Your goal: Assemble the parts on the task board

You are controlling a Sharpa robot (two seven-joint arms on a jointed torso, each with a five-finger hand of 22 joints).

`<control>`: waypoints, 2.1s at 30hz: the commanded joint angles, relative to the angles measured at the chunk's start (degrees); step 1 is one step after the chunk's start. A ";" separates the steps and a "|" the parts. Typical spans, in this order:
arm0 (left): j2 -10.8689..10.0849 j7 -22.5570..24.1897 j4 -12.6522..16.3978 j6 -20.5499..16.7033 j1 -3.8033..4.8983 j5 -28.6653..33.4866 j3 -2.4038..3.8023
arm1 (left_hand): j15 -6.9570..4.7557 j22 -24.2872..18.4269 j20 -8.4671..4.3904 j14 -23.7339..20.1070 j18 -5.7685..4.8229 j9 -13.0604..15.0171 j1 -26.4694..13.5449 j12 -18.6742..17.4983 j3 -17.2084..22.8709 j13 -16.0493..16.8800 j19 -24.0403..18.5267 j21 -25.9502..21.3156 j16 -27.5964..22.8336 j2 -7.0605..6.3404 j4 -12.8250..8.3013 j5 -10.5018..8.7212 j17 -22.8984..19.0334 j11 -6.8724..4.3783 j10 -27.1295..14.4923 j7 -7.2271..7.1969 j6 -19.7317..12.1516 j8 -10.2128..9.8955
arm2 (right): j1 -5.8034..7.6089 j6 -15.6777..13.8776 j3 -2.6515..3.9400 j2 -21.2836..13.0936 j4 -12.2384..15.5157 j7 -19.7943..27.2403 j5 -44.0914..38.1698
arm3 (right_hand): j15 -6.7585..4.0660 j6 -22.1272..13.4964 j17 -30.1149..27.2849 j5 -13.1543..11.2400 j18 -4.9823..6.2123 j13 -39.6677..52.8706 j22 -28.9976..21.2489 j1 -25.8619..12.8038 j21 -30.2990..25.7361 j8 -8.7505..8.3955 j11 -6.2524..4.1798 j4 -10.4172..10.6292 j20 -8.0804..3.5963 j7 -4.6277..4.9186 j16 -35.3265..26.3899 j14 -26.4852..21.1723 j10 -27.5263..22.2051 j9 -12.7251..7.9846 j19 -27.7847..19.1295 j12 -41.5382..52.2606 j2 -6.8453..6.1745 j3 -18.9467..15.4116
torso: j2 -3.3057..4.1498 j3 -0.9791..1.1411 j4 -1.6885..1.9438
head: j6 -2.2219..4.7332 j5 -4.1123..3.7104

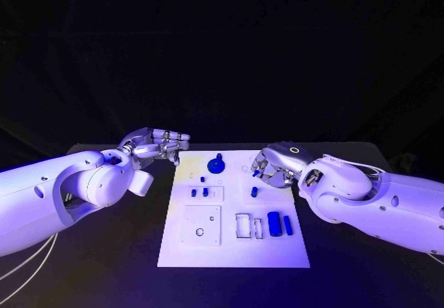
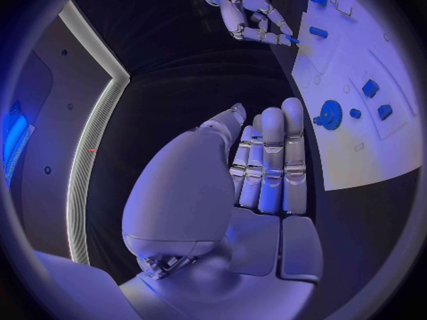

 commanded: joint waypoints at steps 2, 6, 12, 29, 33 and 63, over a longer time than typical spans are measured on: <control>0.32 0.10 0.22 1.03 -0.01 0.53 -0.04 | 0.06 -0.10 0.08 -0.58 1.16 -0.08 0.51 0.25 0.07 0.08 -0.50 -0.29 -0.27 0.29 -0.27 -0.07 -0.09 0.06 -0.42 -0.13 -0.48 -0.09 | -0.36 0.12 -0.03 1.12 2.63 0.46 1.02 | -0.20 0.34 0.01 -0.08 -0.58 -0.02 10.52 -0.45 0.20 0.40 -0.40 0.02 -0.09 -0.04 0.23 2.54 0.05 0.13 2.49 -0.23 0.02 -0.39 | 0.01 0.00 0.09 | -0.23 0.52; 0.49 -0.10 0.43 1.25 -0.02 0.64 -0.19 | 0.07 -0.12 0.08 -0.60 1.16 -0.08 0.49 0.28 0.07 0.09 -0.50 -0.32 -0.29 0.32 -0.25 -0.07 -0.10 0.07 -0.44 -0.11 -0.48 -0.07 | -1.21 0.55 -0.25 3.20 3.97 0.87 0.93 | -0.21 0.34 -0.06 -0.03 -0.56 -0.01 10.47 -0.48 0.14 0.40 -0.41 0.05 -0.09 -0.04 0.18 2.53 0.07 0.14 2.45 -0.24 0.05 -0.40 | 0.03 -0.08 0.04 | -0.48 1.18; 0.77 -0.13 0.72 1.34 -0.02 0.97 -0.33 | 0.10 -0.16 0.11 -0.63 1.15 -0.08 0.40 0.35 0.02 0.11 -0.51 -0.39 -0.32 0.33 -0.20 -0.09 -0.13 0.10 -0.51 -0.08 -0.51 -0.04 | -3.12 1.28 -0.67 6.40 3.59 1.64 0.62 | -0.22 0.33 -0.08 0.10 -0.55 0.00 10.46 -0.53 0.12 0.39 -0.42 0.12 -0.10 -0.05 0.19 2.52 0.10 0.18 2.43 -0.27 0.12 -0.44 | 0.09 -0.10 0.19 | -0.89 1.82; 1.09 -0.25 1.36 1.40 -0.02 1.09 -0.43 | 0.09 -0.28 0.13 -0.70 1.18 -0.08 0.73 0.59 0.15 0.17 -0.49 -0.56 -0.41 0.49 -0.40 -0.04 -0.20 0.08 -0.68 -0.08 -0.57 0.06 | -6.55 3.55 -1.07 12.74 -1.13 2.44 0.10 | -0.22 0.16 -0.12 0.79 -0.55 0.06 10.49 -0.67 0.12 0.29 -0.40 0.22 -0.11 -0.01 0.20 2.49 0.09 0.31 2.41 -0.47 0.17 -0.74 | 0.02 -0.09 0.04 | -1.92 3.16; 1.07 -0.21 1.53 1.34 -0.02 1.09 -0.43 | 0.09 -0.28 0.13 -0.70 1.18 -0.08 0.73 0.59 0.15 0.17 -0.49 -0.56 -0.41 0.49 -0.40 -0.04 -0.20 0.08 -0.68 -0.08 -0.57 0.06 | -7.03 4.10 -1.14 13.24 -1.60 2.42 0.06 | -0.22 0.16 -0.06 0.82 -0.56 0.07 10.52 -0.69 0.15 0.29 -0.39 0.23 -0.11 -0.01 0.26 2.50 0.09 0.32 2.43 -0.48 0.18 -0.77 | 0.11 -0.05 0.07 | -2.10 3.21; 0.96 -0.35 1.72 1.62 0.00 1.09 -0.43 | 0.12 -0.33 0.15 -0.73 1.18 -0.09 0.71 0.69 0.12 0.19 -0.48 -0.65 -0.44 0.48 -0.40 -0.06 -0.23 0.14 -0.80 -0.03 -0.64 0.09 | -8.13 6.59 -1.25 14.93 -3.92 1.01 -0.77 | -0.20 0.04 -0.22 1.18 -0.52 0.12 10.44 -0.88 0.03 0.24 -0.37 0.38 -0.10 -0.01 0.16 2.45 0.07 0.41 2.33 -0.60 0.26 -1.09 | 0.09 -0.03 0.04 | -2.86 3.50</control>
